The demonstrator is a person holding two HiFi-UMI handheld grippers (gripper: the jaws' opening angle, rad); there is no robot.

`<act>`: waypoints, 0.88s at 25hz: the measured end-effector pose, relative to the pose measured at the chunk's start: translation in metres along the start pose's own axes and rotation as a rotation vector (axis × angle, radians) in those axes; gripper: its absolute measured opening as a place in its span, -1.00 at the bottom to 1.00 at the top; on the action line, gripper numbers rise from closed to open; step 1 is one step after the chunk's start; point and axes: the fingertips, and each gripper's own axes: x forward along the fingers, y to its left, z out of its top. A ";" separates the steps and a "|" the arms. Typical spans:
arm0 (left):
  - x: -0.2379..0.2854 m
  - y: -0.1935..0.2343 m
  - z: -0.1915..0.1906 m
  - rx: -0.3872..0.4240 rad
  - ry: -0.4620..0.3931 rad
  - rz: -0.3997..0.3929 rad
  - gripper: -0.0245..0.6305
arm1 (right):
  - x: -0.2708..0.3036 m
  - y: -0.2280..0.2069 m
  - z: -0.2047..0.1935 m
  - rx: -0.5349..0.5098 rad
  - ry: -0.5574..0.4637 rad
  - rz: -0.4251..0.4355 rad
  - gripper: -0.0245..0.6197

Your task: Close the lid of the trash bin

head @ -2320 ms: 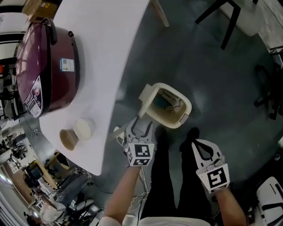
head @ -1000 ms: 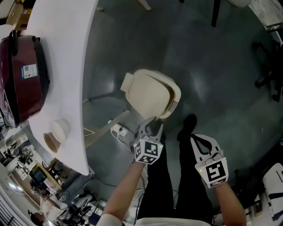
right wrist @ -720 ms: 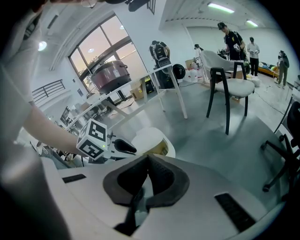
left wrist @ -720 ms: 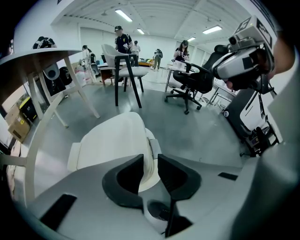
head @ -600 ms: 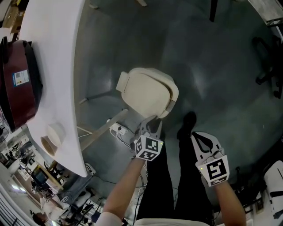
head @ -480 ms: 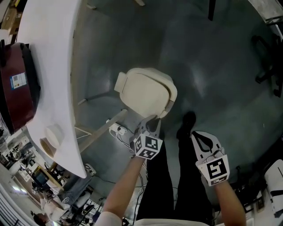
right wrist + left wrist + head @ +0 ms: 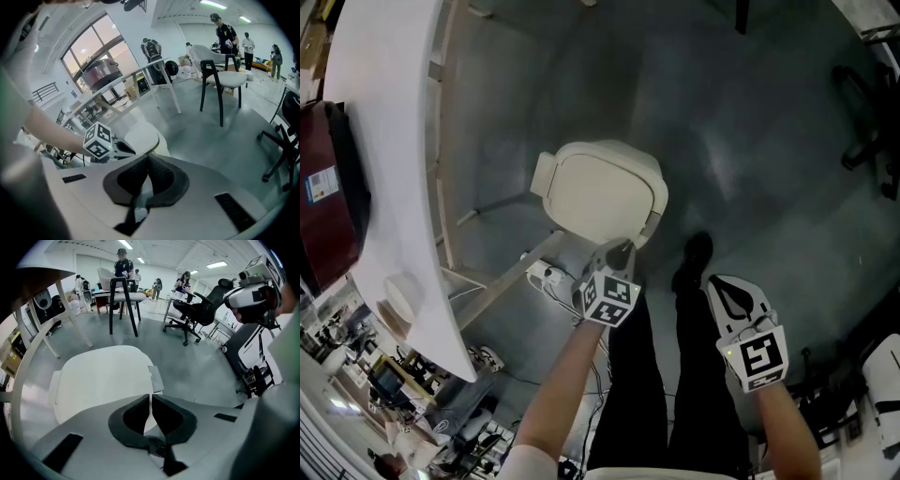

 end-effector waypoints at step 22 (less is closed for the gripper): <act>-0.008 0.001 0.007 -0.042 0.000 0.003 -0.89 | -0.015 0.005 0.013 -0.036 0.004 0.009 -0.89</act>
